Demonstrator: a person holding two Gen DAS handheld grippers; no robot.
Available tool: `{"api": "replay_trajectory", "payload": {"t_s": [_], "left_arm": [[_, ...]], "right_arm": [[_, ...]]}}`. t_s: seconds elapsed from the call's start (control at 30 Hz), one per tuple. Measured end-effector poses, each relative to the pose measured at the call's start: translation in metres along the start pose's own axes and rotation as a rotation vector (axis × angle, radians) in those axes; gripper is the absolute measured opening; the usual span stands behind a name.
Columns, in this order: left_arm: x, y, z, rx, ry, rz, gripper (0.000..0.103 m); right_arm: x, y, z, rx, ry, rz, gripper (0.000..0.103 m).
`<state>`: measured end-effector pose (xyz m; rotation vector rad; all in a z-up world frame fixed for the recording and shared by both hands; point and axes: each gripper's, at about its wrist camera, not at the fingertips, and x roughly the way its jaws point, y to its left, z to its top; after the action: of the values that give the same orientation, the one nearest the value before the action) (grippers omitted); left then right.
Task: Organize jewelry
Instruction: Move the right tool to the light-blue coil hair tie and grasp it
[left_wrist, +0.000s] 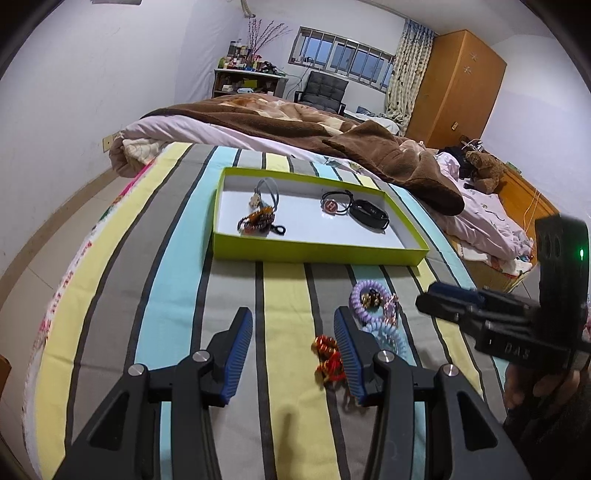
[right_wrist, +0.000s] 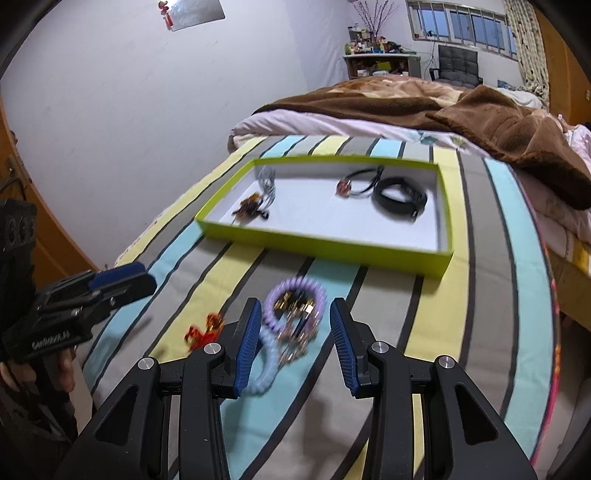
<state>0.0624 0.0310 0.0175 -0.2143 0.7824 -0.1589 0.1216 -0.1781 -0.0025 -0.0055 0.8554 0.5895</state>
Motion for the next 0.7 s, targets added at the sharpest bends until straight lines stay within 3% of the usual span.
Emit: {"api": "replay_trajectory", "payload": {"t_s": [0.47, 0.53, 0.57, 0.7], "left_arm": [[-0.006, 0.012, -0.016, -0.033, 0.016, 0.016, 0.051], [-0.006, 0.014, -0.017, -0.037, 0.018, 0.013, 0.051], [-0.006, 0.014, -0.017, -0.038, 0.02, 0.013, 0.051], [-0.004, 0.012, -0.018, -0.034, 0.027, 0.0, 0.051]], "right_arm": [[0.031, 0.025, -0.033, 0.009, 0.095, -0.027, 0.04], [0.031, 0.025, -0.034, 0.009, 0.092, -0.041, 0.031], [0.031, 0.025, -0.034, 0.005, 0.092, -0.05, 0.021], [0.032, 0.023, -0.034, 0.008, 0.09, -0.069, 0.012]]}}
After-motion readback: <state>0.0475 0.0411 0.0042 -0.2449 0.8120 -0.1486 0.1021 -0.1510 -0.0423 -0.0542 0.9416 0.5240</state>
